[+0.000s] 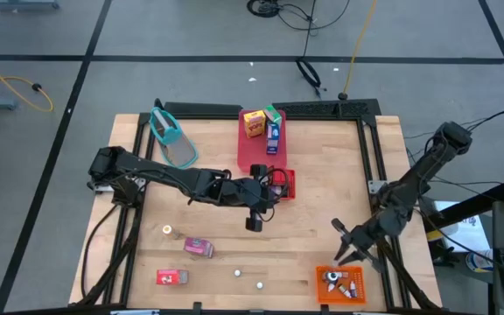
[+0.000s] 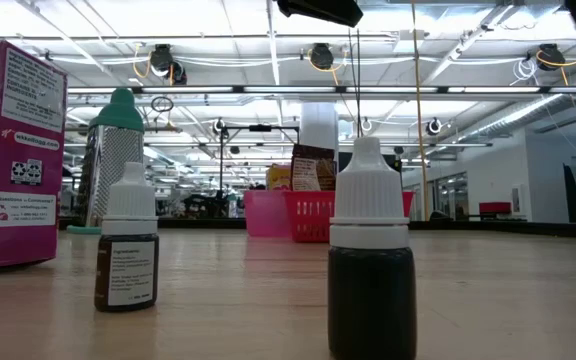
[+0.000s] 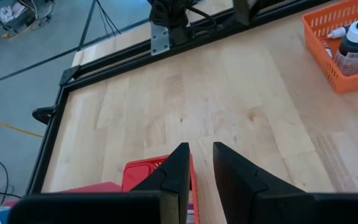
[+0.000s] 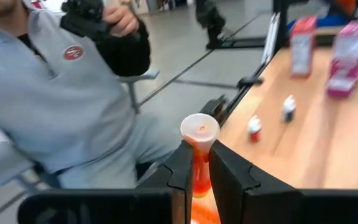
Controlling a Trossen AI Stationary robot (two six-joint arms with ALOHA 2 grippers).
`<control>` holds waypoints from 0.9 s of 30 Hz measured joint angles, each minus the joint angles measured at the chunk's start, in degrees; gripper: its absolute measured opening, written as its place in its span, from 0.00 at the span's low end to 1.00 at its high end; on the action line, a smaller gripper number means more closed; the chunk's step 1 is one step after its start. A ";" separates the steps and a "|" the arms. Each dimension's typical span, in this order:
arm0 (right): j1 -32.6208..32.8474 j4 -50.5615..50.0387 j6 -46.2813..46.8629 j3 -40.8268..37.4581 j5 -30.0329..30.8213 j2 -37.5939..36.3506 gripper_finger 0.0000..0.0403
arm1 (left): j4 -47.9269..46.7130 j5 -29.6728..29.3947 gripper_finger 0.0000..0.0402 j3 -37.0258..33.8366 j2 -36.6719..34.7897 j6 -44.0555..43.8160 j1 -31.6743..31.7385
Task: Pick & Place Kitchen Items
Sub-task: Put the orange food coloring bottle into the orange bin
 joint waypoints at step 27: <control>9.39 -7.70 21.81 -0.02 3.19 0.01 0.10 | 0.15 0.02 0.18 0.07 -0.02 -0.72 0.00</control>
